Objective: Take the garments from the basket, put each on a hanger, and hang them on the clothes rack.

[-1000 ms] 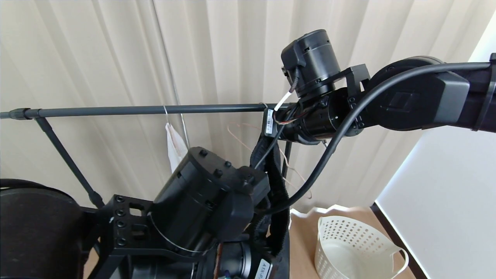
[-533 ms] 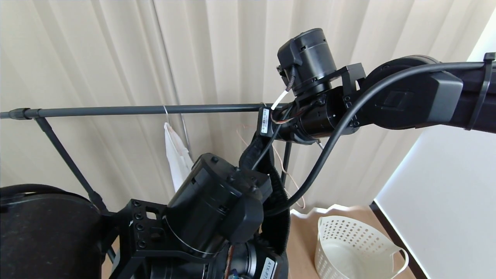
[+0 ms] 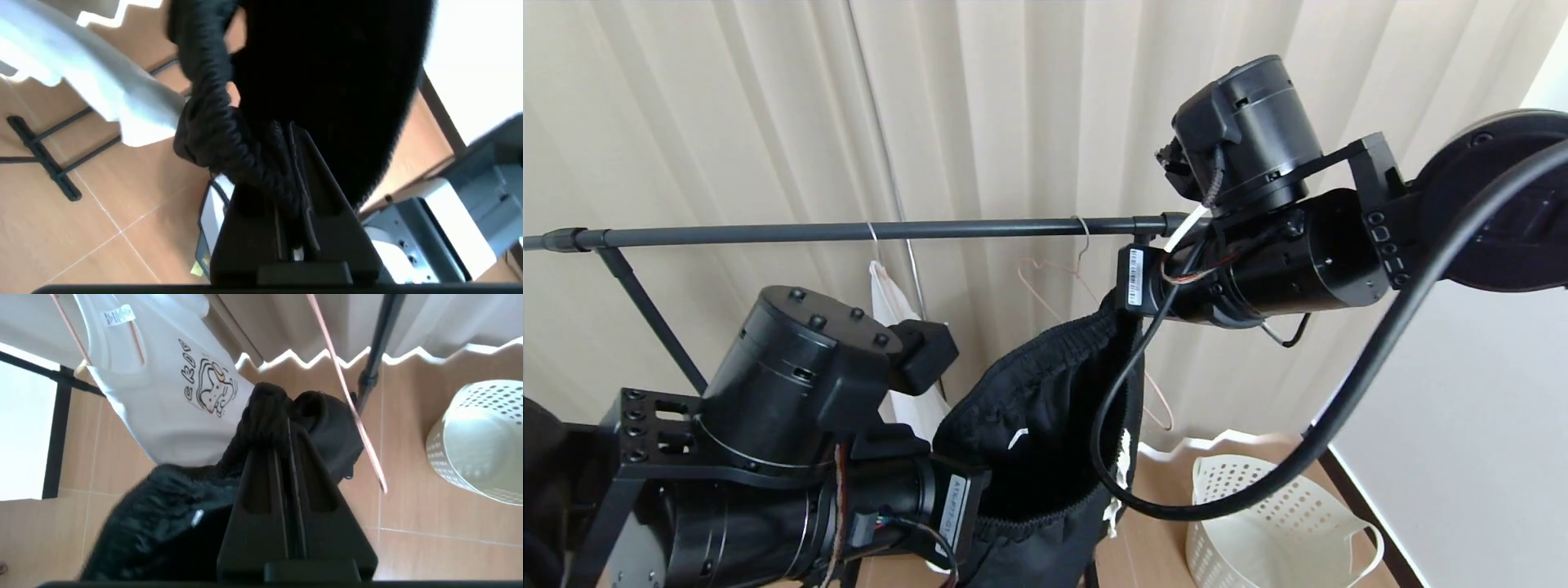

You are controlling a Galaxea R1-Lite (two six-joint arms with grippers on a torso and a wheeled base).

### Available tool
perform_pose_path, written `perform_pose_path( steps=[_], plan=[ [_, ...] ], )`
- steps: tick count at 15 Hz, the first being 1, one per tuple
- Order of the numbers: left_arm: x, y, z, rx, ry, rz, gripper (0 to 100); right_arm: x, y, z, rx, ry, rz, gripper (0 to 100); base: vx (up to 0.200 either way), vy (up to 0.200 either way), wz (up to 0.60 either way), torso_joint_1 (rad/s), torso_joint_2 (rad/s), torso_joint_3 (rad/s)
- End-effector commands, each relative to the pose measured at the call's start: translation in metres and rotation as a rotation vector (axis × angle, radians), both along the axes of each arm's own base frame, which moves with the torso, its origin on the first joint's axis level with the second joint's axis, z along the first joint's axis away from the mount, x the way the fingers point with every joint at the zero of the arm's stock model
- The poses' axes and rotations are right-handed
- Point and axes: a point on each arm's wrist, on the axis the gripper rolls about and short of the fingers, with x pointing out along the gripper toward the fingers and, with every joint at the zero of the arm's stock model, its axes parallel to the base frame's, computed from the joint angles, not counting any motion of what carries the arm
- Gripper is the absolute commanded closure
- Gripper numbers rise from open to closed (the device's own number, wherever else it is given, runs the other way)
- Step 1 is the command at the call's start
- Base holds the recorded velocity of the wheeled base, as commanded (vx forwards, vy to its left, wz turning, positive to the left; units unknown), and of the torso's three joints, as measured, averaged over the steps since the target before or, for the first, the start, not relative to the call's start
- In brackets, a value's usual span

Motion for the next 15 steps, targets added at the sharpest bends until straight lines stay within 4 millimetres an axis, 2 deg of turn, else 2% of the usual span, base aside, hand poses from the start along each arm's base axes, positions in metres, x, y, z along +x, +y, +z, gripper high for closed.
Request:
perform_pose_path(
  steps=[1,2,9,12,15],
  plan=[
    [0.011,0.005,0.005,-0.01,-0.015,0.044,100,-0.017,-0.015,0.011,0.007,-0.014,-0.001,100,0.0,0.0,0.0,0.0,0.0,0.0],
    [0.024,0.002,0.008,-0.016,-0.024,0.071,100,-0.026,-0.024,0.01,-0.009,-0.013,-0.012,100,0.0,0.0,0.0,0.0,0.0,0.0],
    [0.07,-0.017,0.014,-0.036,-0.047,0.126,100,-0.07,-0.053,-0.002,-0.095,0.006,-0.015,100,0.0,0.0,0.0,0.0,0.0,0.0],
    [0.077,-0.022,0.015,-0.041,-0.054,0.127,100,-0.077,-0.056,-0.013,-0.165,0.03,-0.033,100,0.0,0.0,0.0,0.0,0.0,0.0],
    [0.082,-0.028,0.025,-0.053,-0.096,0.106,100,-0.086,-0.059,-0.027,-0.255,0.072,-0.034,100,0.0,0.0,0.0,0.0,0.0,0.0]
  ],
)
